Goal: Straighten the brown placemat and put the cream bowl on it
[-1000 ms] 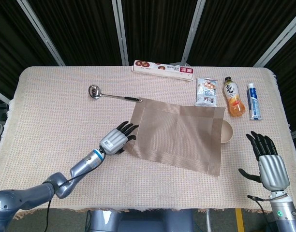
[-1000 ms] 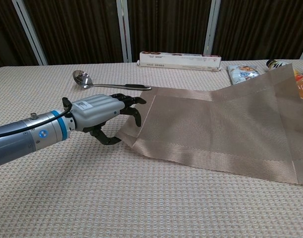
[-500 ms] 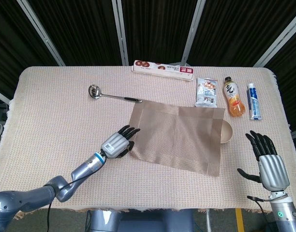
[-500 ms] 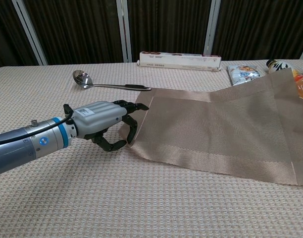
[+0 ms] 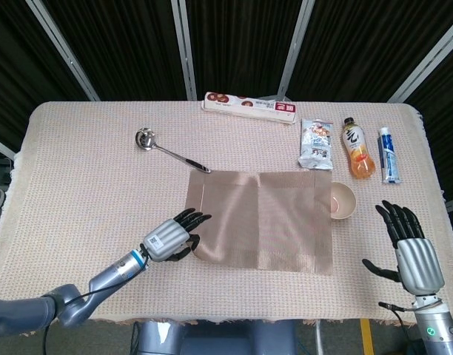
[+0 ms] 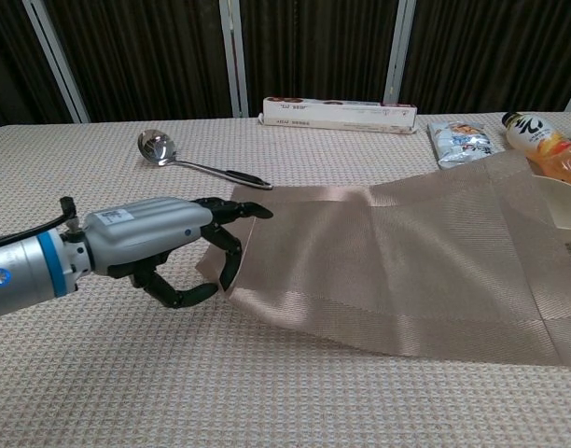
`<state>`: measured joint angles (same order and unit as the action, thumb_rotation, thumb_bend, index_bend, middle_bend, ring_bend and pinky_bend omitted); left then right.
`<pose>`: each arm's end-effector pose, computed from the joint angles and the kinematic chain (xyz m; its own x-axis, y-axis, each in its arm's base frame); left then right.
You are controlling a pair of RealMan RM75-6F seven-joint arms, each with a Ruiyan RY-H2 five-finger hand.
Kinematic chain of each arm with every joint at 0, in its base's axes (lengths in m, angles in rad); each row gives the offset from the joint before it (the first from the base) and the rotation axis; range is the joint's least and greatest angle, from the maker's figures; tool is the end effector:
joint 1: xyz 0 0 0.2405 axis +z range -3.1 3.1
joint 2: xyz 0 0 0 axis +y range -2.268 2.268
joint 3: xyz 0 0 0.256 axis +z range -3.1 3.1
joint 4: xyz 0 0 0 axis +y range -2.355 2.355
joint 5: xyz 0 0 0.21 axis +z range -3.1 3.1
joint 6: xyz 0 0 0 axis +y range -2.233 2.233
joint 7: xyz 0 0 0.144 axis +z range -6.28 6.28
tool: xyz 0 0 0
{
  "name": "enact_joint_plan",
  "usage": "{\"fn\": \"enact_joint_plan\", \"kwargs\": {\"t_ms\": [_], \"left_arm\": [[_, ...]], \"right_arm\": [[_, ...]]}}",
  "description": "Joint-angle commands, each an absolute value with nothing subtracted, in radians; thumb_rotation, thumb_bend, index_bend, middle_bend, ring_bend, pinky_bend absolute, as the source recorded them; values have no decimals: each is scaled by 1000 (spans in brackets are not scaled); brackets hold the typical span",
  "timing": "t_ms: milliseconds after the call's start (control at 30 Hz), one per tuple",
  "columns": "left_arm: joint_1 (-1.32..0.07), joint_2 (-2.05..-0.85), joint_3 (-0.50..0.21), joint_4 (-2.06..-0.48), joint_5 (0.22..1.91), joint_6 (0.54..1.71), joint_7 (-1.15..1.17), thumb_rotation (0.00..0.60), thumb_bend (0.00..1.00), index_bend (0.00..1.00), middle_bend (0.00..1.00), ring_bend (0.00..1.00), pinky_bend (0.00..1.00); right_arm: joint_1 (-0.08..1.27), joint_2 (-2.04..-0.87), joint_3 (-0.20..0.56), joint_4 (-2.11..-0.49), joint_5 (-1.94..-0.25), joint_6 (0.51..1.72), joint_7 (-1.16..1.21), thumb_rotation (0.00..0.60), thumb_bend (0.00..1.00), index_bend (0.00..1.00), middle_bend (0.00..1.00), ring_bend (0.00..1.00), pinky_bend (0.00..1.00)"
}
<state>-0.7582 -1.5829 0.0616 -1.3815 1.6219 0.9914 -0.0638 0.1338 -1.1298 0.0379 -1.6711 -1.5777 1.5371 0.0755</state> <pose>-0.1478 0.2813 -0.0549 0.4934 0.3575 0.7930 0.7036 -0.7000 -0.1222 -0.2770 -0.1906 0.1520 0.2596 0.0382 0.9650 -0.9548 -0.1396 0.2624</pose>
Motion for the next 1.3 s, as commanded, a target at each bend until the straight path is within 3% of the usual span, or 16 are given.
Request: {"fn": "enact_joint_plan", "kwargs": {"t_ms": [33,500,933,967,1033,1067,1100,1167,1300], "left_arm": [[-722,-1460,131,-1549,1624,979,-7,600,601,725,0,0,0],[-623,-1307,253,-1786,1604,1000,153,600,605,725,0,0,0],[-566,-1280,248,-1771,1584,1031,218,600,602,720,0,0,0],[-563,-1281,247,-1766,1584,1035,221,600,525,685,0,0,0],[-557,-1281,247,-1761,1586,1035,215,600,231,464,0,0,0],[-557,-1279,250,-1760,1589,1031,209,600,69,257,0,0,0],[-561,-1270,259,-1767,1593,1012,187,600,1,93,0,0,0],[-577,-1238,276,-1804,1583,968,133,600,0,0,0,0,0],[-575,-1177,262,-1843,1606,1009,136,600,0,0,0,0,0]], "right_arm": [[130,-1128,35,-1676,-1585,1541,72,600,0,0,0,0,0],[113,-1113,30,-1702,-1627,1573,72,600,0,0,0,0,0],[105,-1106,30,-1708,-1646,1583,75,600,0,0,0,0,0],[105,-1106,30,-1708,-1646,1582,74,600,0,0,0,0,0],[105,-1107,31,-1708,-1646,1581,72,600,0,0,0,0,0],[105,-1107,31,-1708,-1646,1580,71,600,0,0,0,0,0],[105,-1108,31,-1707,-1645,1579,71,600,0,0,0,0,0],[105,-1109,32,-1706,-1643,1575,71,600,0,0,0,0,0],[107,-1112,32,-1702,-1638,1563,67,600,0,0,0,0,0]]}}
